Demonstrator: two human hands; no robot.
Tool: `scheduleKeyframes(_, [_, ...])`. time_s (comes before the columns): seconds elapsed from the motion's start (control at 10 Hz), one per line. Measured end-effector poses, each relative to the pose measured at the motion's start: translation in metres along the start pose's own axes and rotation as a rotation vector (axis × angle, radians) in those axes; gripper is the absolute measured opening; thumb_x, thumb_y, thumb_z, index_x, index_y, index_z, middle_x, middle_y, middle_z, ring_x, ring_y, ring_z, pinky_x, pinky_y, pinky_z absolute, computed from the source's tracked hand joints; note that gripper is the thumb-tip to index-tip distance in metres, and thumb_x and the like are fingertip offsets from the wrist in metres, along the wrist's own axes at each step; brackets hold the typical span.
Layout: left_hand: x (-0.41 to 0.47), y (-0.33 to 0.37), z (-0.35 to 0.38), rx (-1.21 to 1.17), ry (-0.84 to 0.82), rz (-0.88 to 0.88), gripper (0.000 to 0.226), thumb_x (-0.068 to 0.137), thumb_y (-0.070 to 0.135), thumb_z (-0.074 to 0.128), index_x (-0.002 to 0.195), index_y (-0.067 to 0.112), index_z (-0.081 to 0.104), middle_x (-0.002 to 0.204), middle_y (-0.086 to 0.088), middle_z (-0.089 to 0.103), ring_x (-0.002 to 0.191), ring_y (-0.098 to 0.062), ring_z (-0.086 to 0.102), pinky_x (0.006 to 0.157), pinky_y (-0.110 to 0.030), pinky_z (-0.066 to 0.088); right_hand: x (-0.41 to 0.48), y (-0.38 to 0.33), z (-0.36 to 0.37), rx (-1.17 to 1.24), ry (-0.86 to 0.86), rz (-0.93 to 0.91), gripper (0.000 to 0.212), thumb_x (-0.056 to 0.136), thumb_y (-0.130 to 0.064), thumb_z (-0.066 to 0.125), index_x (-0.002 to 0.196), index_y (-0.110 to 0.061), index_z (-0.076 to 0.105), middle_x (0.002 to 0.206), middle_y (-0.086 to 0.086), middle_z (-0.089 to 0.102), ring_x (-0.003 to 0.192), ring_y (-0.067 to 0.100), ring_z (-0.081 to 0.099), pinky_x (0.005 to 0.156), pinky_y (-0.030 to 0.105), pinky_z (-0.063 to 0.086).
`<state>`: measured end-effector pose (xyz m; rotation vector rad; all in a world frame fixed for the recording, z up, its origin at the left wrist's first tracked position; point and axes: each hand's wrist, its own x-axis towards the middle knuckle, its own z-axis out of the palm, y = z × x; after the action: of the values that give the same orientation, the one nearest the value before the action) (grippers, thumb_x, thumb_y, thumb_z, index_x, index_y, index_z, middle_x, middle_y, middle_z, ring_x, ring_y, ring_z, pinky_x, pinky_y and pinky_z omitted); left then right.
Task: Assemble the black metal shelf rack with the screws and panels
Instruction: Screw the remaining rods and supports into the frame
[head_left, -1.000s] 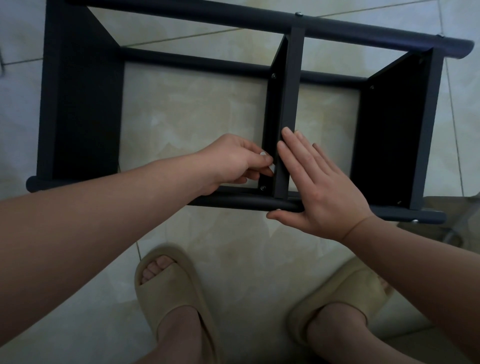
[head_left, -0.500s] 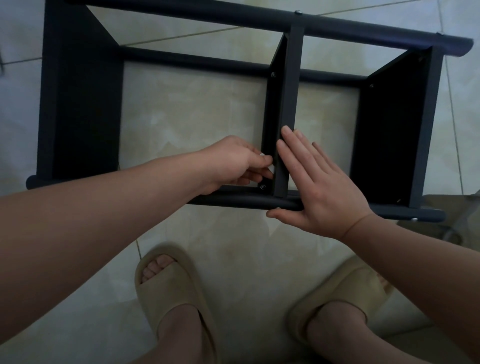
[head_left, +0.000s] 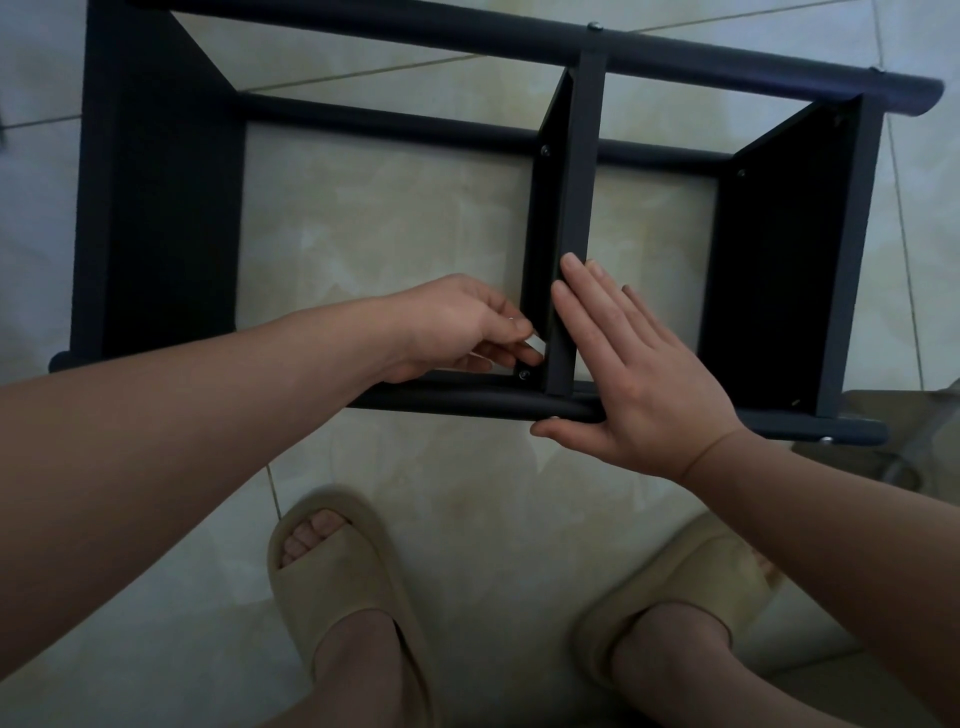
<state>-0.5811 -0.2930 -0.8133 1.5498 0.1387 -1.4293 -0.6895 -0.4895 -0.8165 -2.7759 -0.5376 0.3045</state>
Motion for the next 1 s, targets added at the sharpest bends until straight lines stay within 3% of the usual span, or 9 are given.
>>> scheduleKeyframes(0.6, [-0.01, -0.001, -0.013, 0.269, -0.113, 0.03, 0.008, 0.099, 0.014, 0.058, 0.099, 0.016, 0.066, 0.097, 0.005, 0.076, 0.09, -0.002, 0.066, 0.091, -0.032, 0.047, 0.0, -0.001, -0.001, -0.007, -0.009, 0.003, 0.104, 0.092, -0.073, 0.05, 0.16, 0.0, 0.019, 0.169, 0.015, 0.009, 0.157, 0.03, 0.01, 0.121, 0.057, 0.028])
scheduleKeyframes(0.8, [-0.01, -0.003, -0.011, 0.321, -0.115, 0.057, 0.011, 0.097, 0.011, 0.06, 0.094, 0.016, 0.069, 0.086, 0.011, 0.074, 0.079, -0.002, 0.062, 0.082, -0.024, 0.047, 0.0, -0.001, -0.002, -0.014, -0.022, 0.009, 0.104, 0.092, -0.073, 0.05, 0.16, -0.001, 0.019, 0.17, 0.015, 0.009, 0.157, 0.03, 0.009, 0.121, 0.057, 0.027])
scheduleKeyframes(1.0, [-0.013, -0.007, -0.006, 0.335, -0.076, 0.075, 0.014, 0.096, 0.008, 0.062, 0.086, 0.014, 0.068, 0.069, 0.007, 0.067, 0.066, -0.008, 0.059, 0.068, -0.019, 0.047, -0.001, 0.0, -0.001, -0.002, -0.018, 0.0, 0.104, 0.092, -0.073, 0.048, 0.161, -0.002, 0.017, 0.17, 0.013, 0.007, 0.158, 0.029, 0.008, 0.122, 0.057, 0.025])
